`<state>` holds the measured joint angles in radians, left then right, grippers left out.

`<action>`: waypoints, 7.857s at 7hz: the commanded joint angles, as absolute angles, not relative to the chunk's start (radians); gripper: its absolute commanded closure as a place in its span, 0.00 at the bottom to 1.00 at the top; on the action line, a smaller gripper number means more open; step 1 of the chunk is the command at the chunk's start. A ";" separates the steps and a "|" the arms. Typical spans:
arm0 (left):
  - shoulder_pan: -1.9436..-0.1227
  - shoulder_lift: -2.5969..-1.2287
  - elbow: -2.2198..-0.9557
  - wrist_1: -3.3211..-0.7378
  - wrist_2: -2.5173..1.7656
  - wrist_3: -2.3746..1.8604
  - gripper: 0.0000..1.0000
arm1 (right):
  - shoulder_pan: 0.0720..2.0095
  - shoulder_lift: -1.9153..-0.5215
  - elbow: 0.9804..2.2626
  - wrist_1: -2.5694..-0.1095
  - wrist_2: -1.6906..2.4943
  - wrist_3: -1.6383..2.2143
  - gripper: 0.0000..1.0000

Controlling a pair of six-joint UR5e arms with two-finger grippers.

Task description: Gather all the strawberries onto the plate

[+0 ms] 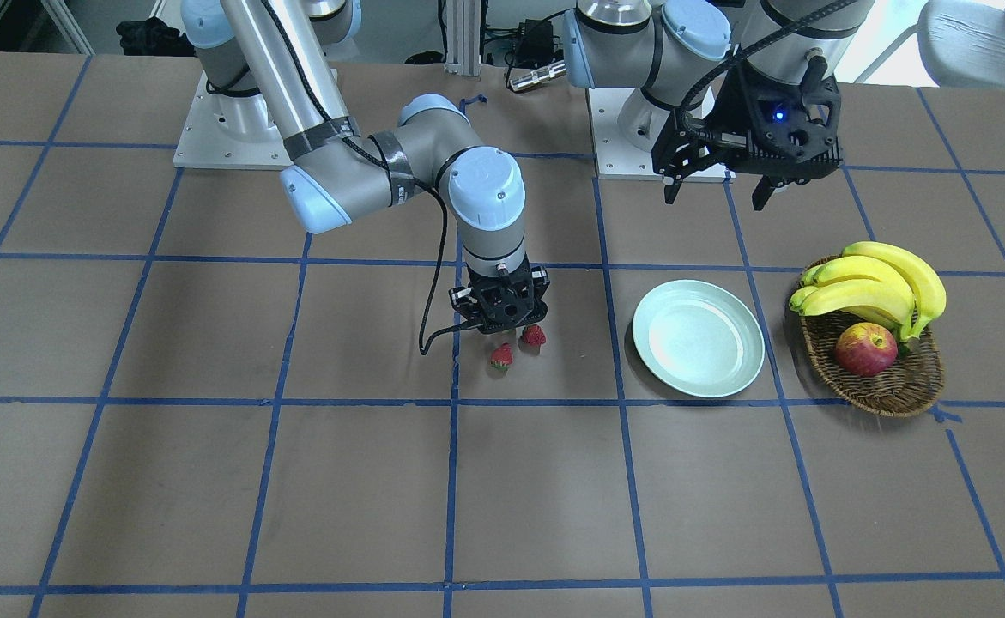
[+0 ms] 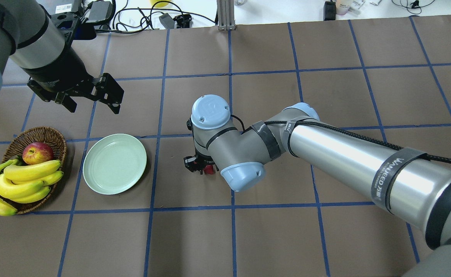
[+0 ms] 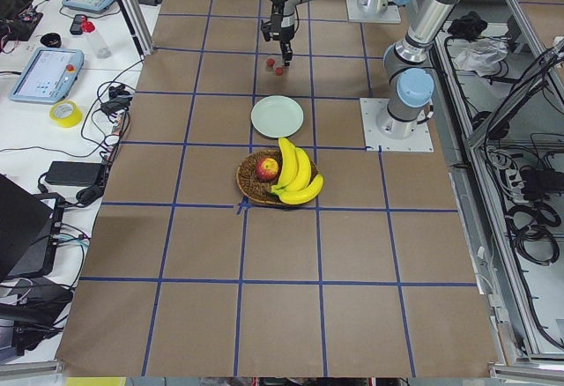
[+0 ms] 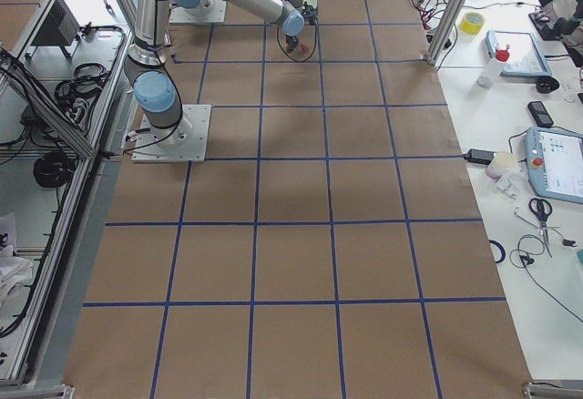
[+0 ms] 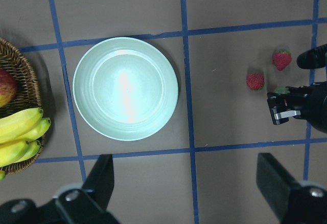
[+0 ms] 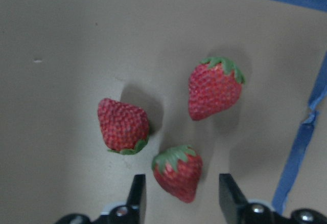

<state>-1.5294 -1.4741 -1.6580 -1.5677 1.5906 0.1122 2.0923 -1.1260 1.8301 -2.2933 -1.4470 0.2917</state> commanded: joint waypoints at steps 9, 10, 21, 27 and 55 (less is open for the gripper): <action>-1.529 -1.470 -1.677 -1.568 1.592 0.114 0.00 | 1.746 -1.445 1.413 -1.611 -1.568 0.045 0.00; -1.529 -1.471 -1.677 -1.568 1.592 0.114 0.00 | 1.740 -1.447 1.414 -1.615 -1.571 0.038 0.00; -1.529 -1.471 -1.684 -1.563 1.592 0.115 0.00 | 1.652 -1.508 1.450 -1.614 -1.565 -0.040 0.00; -1.529 -1.474 -1.686 -1.554 1.589 0.114 0.00 | 1.652 -1.509 1.451 -1.615 -1.559 -0.046 0.00; -1.724 -1.902 -2.049 -0.873 1.361 -0.477 0.74 | 1.646 -1.497 1.451 -1.615 -1.559 -0.046 0.00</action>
